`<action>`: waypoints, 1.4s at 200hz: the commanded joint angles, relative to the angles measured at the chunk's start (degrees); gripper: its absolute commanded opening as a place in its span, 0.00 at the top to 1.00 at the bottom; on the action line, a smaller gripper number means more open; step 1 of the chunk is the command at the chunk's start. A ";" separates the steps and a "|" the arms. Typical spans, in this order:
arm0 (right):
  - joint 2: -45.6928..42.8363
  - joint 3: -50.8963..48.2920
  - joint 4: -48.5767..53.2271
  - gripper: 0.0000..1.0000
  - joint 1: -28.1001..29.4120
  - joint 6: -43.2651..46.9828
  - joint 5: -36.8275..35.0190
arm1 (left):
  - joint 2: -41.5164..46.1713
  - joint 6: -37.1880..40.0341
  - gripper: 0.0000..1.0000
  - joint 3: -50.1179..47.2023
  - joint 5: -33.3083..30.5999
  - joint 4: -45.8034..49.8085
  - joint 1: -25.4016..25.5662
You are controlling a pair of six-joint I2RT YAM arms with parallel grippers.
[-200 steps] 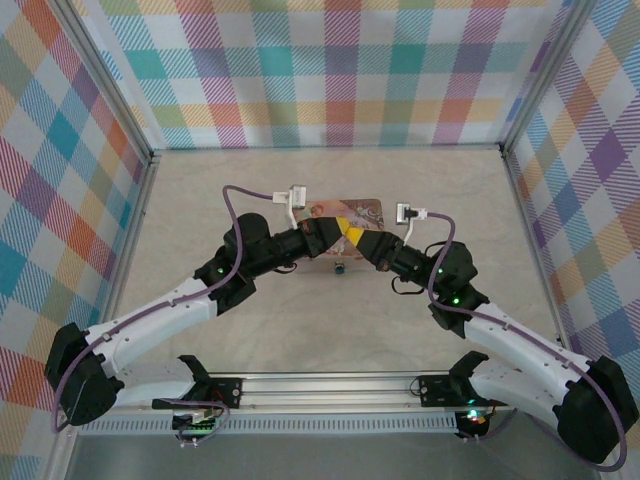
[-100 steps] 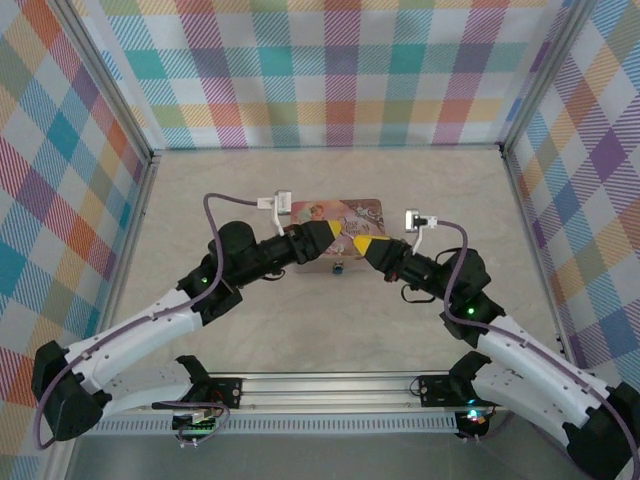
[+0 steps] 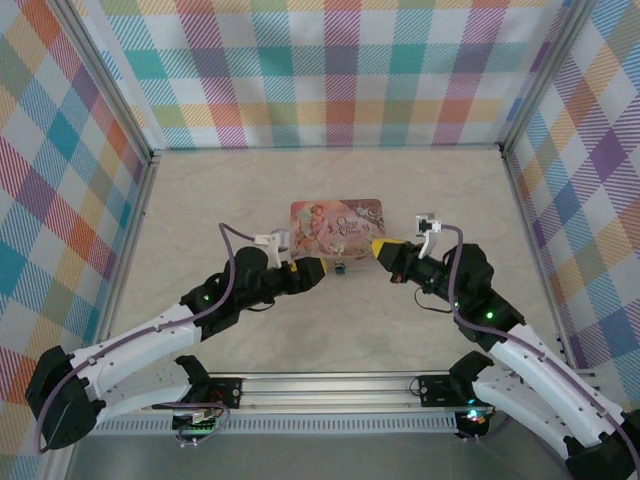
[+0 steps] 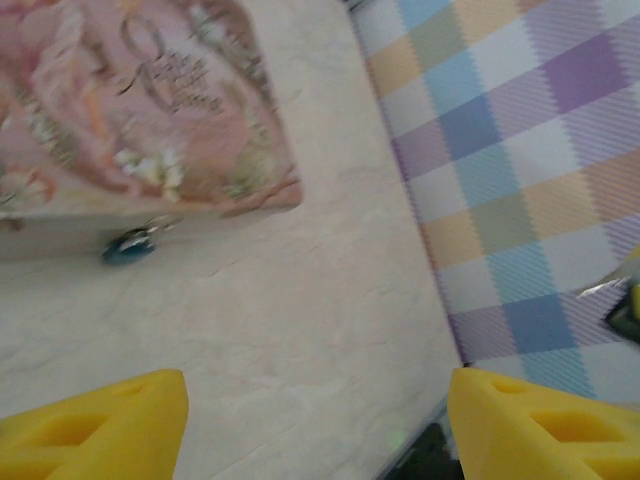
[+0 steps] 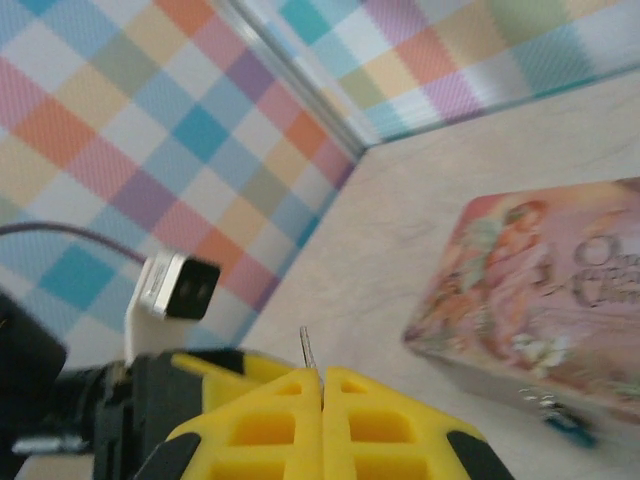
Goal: Unlock the padlock with the key
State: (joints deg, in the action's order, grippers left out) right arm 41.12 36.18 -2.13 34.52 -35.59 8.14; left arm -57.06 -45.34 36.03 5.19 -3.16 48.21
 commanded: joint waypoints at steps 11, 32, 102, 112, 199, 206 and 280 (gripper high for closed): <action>8.61 5.69 6.00 1.00 -2.24 10.95 -10.81 | -4.07 0.67 0.27 -3.77 -1.13 -4.81 0.19; 16.98 9.08 4.31 1.00 -3.57 14.94 -15.86 | -7.50 1.41 0.22 -4.92 -2.89 -8.78 0.14; 50.00 32.53 3.09 1.00 -10.50 21.89 -15.41 | -20.92 5.97 0.09 -1.93 -7.43 -16.40 -2.49; 54.35 36.85 4.21 1.00 -10.77 22.85 -15.79 | -22.49 6.10 0.08 -1.93 -7.59 -17.94 -3.45; 78.27 59.21 14.76 1.00 -11.94 25.89 -13.87 | -29.84 9.61 0.08 2.01 -5.15 -22.66 -9.62; 78.23 58.71 14.79 1.00 -11.95 25.69 -13.42 | -30.19 9.68 0.08 2.18 -5.04 -22.79 -10.15; 74.65 51.40 14.81 1.00 -11.68 25.83 -10.80 | -29.66 8.52 0.00 1.96 -0.70 -19.07 -11.45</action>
State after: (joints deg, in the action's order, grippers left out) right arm 118.78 89.58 12.03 22.79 -11.07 -4.40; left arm -87.59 -36.77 36.71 2.52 -24.10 36.56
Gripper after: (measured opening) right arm 0.058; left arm 0.997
